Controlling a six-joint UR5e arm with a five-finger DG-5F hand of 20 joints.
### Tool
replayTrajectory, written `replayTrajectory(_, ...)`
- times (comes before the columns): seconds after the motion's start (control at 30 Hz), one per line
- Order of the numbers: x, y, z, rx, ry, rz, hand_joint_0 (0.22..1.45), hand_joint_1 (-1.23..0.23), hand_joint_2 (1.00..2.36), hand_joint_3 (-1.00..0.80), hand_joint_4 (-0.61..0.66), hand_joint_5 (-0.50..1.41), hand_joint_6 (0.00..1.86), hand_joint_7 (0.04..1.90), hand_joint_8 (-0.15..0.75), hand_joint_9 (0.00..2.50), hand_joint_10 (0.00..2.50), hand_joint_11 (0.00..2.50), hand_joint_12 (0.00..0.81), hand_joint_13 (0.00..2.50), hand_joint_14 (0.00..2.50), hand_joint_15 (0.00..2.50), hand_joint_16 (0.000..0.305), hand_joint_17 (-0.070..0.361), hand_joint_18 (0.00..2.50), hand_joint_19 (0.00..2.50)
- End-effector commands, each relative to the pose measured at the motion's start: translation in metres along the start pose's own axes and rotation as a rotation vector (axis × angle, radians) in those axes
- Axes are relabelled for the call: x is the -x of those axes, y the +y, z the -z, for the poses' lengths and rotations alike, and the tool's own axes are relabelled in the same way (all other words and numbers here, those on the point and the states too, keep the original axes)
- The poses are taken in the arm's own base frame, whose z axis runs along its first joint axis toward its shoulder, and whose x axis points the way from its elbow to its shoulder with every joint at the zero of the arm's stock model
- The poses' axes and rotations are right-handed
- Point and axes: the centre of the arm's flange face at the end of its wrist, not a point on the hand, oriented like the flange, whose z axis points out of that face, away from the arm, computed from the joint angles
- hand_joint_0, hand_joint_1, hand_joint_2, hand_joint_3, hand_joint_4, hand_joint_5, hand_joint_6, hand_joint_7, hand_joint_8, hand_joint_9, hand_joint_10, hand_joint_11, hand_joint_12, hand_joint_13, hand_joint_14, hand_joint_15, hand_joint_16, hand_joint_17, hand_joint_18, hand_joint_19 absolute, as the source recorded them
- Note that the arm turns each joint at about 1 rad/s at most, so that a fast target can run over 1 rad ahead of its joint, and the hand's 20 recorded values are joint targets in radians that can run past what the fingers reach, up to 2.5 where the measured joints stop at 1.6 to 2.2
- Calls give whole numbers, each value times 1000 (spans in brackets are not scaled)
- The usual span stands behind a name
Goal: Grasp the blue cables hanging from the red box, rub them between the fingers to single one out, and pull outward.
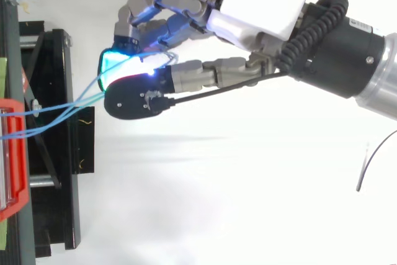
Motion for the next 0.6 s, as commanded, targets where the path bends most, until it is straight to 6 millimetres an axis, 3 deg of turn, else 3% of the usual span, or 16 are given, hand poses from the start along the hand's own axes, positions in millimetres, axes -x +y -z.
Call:
replayTrajectory(0.0,-3,-1,3,-16,7,-21,754,-921,1014,-325,161,-204,937,874,287,715,11,424,390,597,14,338,47,107,555,306)
replayTrajectory(0.17,-5,-2,5,-25,10,-35,803,-927,1002,-470,162,-200,937,851,287,720,11,420,387,608,12,332,46,104,575,298)
replayTrajectory(0.37,-5,-1,4,-24,13,-37,798,-945,1000,-500,160,-195,935,863,284,720,11,426,386,620,12,331,45,101,593,256)
replayTrajectory(0.47,-6,-2,5,-25,16,-37,744,-941,1000,-500,162,-191,934,859,288,731,11,420,384,624,12,327,44,100,598,266)
replayTrajectory(0.57,-7,-2,5,-25,27,-37,609,-907,1000,-500,170,-182,924,872,293,751,11,422,386,629,14,351,45,100,586,306)
